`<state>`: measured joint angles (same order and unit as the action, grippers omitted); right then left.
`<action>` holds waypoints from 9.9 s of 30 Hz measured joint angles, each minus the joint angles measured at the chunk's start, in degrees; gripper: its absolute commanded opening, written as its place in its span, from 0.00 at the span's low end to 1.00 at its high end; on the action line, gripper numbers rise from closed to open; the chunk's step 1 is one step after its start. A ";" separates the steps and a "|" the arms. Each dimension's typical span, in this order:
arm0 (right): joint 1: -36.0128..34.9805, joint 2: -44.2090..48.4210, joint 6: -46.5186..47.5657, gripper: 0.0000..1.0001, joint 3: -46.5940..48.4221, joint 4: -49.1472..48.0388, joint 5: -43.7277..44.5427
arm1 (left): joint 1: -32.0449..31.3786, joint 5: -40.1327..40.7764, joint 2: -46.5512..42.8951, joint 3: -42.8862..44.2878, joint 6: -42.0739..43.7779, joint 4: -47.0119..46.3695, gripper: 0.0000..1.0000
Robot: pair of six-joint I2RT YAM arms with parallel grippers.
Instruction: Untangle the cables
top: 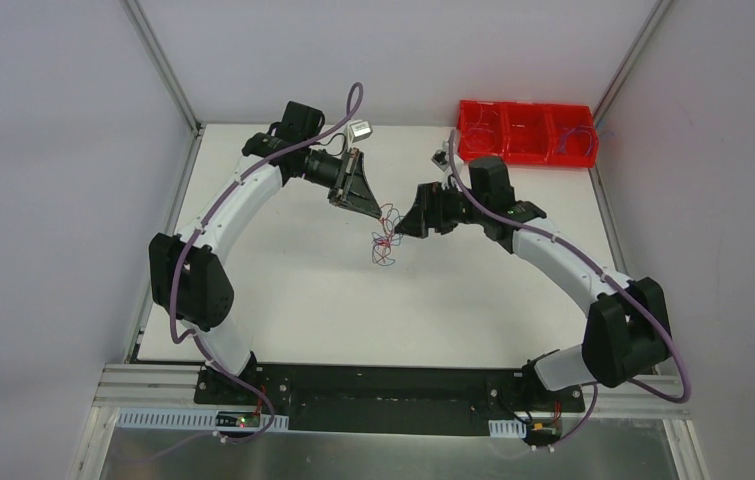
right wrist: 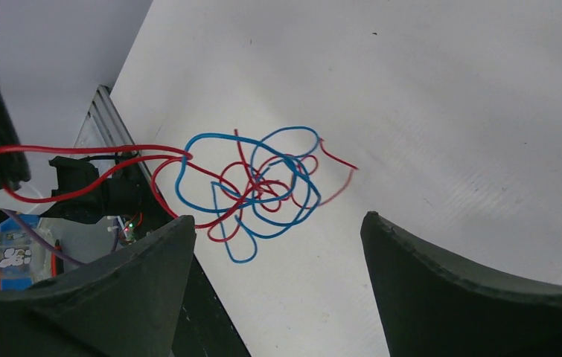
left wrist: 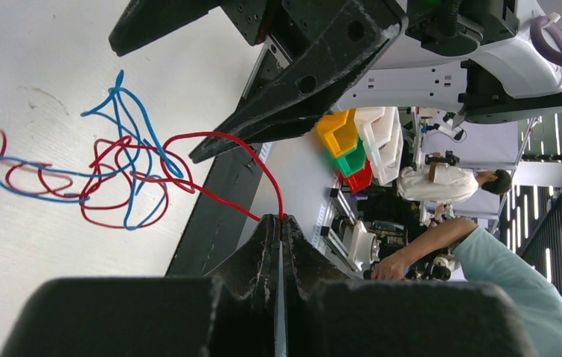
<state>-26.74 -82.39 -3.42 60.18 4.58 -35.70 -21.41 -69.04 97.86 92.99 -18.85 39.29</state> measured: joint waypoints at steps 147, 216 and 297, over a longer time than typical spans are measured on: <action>36.24 -50.53 -3.30 0.00 78.82 14.47 65.05 | 6.60 29.05 20.24 -6.03 11.80 -2.01 0.00; -10.05 -18.58 17.03 0.64 15.08 27.65 23.19 | 17.27 22.93 -0.20 -20.35 11.26 -2.49 0.96; 30.75 -55.89 -73.48 0.00 67.43 5.27 55.01 | 17.29 25.88 10.16 -1.09 20.11 11.04 0.96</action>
<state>4.01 -138.28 -76.90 127.61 9.85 19.31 -4.12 -43.16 108.03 91.90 1.26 50.33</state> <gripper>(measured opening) 0.019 0.965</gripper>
